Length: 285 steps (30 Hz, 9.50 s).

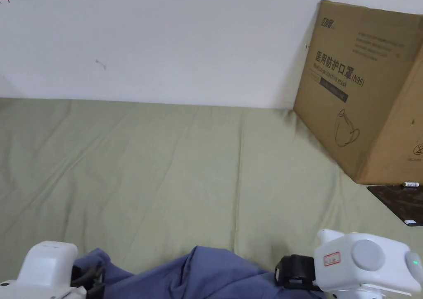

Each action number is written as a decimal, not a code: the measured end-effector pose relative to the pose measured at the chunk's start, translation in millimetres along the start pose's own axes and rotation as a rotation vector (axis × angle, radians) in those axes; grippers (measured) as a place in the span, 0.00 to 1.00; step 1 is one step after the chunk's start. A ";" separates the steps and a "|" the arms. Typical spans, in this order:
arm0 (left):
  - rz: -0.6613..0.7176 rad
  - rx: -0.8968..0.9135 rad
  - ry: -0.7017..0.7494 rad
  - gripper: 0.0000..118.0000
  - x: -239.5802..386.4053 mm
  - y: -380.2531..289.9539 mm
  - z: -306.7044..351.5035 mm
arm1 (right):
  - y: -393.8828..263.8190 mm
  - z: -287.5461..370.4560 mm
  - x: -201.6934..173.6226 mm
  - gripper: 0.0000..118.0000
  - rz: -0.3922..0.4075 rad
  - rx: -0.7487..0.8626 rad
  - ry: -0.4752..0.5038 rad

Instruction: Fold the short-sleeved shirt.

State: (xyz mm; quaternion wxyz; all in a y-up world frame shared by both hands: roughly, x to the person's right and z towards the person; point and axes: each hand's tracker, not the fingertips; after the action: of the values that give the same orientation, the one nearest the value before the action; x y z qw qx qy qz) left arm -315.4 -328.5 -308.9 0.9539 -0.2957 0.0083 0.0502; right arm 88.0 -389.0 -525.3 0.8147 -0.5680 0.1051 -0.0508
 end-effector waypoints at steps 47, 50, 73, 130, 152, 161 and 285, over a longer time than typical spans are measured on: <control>-0.013 0.371 0.309 0.03 -21.8 354.3 19.7 | 203.8 318.9 -143.5 0.08 0.399 0.903 -0.227; 0.040 0.247 0.254 0.03 -14.3 288.1 -25.3 | 171.5 227.1 -121.2 0.08 0.333 0.758 -0.246; 0.099 -0.578 -0.094 0.03 -9.9 -36.0 53.3 | -166.9 144.2 66.3 0.08 0.177 0.015 0.013; 0.309 0.163 0.047 0.00 -35.8 -3.1 30.5 | 92.2 19.7 48.8 0.01 0.135 0.046 0.001; 0.125 -0.514 0.181 1.00 -110.0 57.0 -228.7 | 73.8 17.2 42.5 0.01 0.121 0.060 0.071; 0.088 -0.407 0.124 0.02 -88.5 81.1 -166.7 | 67.9 46.0 45.2 0.01 0.047 0.155 0.115; 0.343 -0.611 -0.091 0.00 -75.3 -43.3 81.7 | -190.0 237.5 -27.4 0.02 0.241 0.836 0.214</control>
State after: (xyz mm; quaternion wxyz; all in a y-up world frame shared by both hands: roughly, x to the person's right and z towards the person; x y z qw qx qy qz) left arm -387.0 -324.7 -213.6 0.7984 -0.5593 -0.0001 0.2231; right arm 122.7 -232.7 -265.4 0.9589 -0.1654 0.2247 -0.0523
